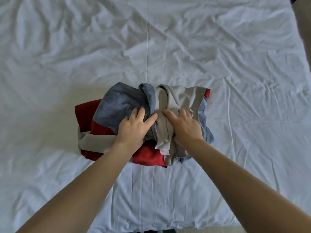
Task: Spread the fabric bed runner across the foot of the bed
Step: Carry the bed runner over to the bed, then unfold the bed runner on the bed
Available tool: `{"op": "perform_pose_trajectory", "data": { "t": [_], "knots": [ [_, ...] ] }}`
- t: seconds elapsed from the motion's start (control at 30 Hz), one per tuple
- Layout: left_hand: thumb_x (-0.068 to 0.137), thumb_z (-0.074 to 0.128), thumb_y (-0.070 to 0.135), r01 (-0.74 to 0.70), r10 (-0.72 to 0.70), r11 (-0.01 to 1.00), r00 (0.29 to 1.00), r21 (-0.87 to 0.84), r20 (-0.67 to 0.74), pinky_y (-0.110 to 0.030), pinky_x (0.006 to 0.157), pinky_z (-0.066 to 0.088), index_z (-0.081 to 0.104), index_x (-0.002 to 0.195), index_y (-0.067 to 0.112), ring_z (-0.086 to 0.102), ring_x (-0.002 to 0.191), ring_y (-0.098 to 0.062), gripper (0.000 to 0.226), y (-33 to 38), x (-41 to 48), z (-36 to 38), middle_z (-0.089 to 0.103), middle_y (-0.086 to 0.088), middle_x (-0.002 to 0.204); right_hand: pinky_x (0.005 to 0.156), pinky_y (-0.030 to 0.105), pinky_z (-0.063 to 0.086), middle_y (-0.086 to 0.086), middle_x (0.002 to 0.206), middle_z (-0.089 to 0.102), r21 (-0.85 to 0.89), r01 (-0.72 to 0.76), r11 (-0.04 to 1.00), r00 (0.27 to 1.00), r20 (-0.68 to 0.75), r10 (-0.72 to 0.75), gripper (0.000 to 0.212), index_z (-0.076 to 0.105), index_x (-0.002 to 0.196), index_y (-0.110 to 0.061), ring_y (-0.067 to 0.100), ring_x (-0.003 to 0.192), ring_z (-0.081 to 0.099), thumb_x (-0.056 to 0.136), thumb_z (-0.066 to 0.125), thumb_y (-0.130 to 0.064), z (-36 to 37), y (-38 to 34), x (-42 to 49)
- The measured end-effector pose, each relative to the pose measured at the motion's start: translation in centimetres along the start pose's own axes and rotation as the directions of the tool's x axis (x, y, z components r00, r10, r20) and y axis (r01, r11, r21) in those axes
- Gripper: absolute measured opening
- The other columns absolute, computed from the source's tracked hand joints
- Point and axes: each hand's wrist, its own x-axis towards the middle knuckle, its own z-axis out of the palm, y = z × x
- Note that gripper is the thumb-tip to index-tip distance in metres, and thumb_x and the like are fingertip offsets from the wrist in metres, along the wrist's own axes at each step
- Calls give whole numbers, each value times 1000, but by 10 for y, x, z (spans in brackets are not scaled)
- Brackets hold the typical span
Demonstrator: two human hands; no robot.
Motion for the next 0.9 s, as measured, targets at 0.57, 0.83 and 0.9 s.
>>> {"op": "perform_pose_trajectory", "data": {
  "t": [0.57,0.83,0.9],
  "knots": [
    [81,60,40,3,-1,999,999,-32,52,-49,113,23,4,150,29,20,139,-37,89,-5,6,44,18,-21,151,86,44,48,13,124,38,-36,-26,999,999,42,28,87,14,145,-38,32,108,47,78,65,-16,17,-4,12],
    [71,69,43,-58,63,995,997,-87,54,-47,110,30,11,149,32,24,137,-36,97,-12,2,26,24,-19,148,94,42,45,10,130,38,16,-46,999,997,62,45,94,11,145,-42,31,116,45,74,70,-22,4,-6,-4],
    [70,70,49,-89,103,987,990,-133,100,-46,107,34,10,148,34,23,138,-34,100,-18,2,17,22,-17,147,98,42,41,10,137,35,109,-69,992,997,42,65,92,17,144,-42,31,126,39,70,70,-23,-2,-8,-13]
  ]
}}
